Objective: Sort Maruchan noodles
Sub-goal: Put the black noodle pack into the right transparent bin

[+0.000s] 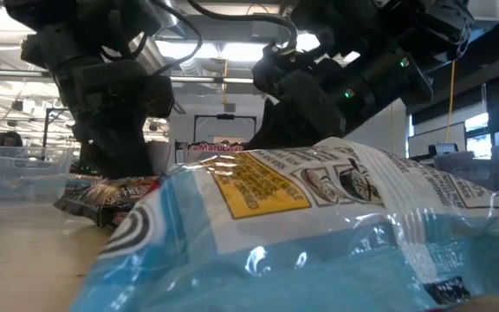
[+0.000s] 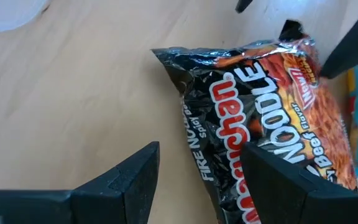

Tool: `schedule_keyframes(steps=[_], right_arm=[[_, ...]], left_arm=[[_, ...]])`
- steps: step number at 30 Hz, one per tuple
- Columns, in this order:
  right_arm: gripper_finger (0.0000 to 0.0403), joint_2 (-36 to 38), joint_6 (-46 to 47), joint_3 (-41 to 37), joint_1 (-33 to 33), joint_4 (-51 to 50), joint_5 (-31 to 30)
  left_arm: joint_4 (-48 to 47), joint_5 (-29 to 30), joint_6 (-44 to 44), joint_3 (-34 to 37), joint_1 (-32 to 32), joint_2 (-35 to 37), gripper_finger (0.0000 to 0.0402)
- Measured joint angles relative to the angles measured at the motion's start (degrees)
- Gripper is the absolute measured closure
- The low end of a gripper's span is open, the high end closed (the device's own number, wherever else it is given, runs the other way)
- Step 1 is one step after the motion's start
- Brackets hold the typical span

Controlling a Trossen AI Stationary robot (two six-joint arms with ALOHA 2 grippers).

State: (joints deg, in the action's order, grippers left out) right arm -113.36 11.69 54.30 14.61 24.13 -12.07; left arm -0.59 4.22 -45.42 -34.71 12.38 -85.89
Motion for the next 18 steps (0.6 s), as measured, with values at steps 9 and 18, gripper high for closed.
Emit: schedule_keyframes(steps=[9, 18], right_arm=[[0.007, 0.11, -5.64, 0.07, 0.02, -1.47, -2.46], [0.007, 0.13, -5.91, 0.07, 0.04, -2.49, -3.24]], left_arm=[[5.09, -4.68, -1.98, 1.24, 0.0, 0.0, 0.0183], [7.83, -7.7, -5.37, 1.24, 0.0, -0.02, 0.0183]])
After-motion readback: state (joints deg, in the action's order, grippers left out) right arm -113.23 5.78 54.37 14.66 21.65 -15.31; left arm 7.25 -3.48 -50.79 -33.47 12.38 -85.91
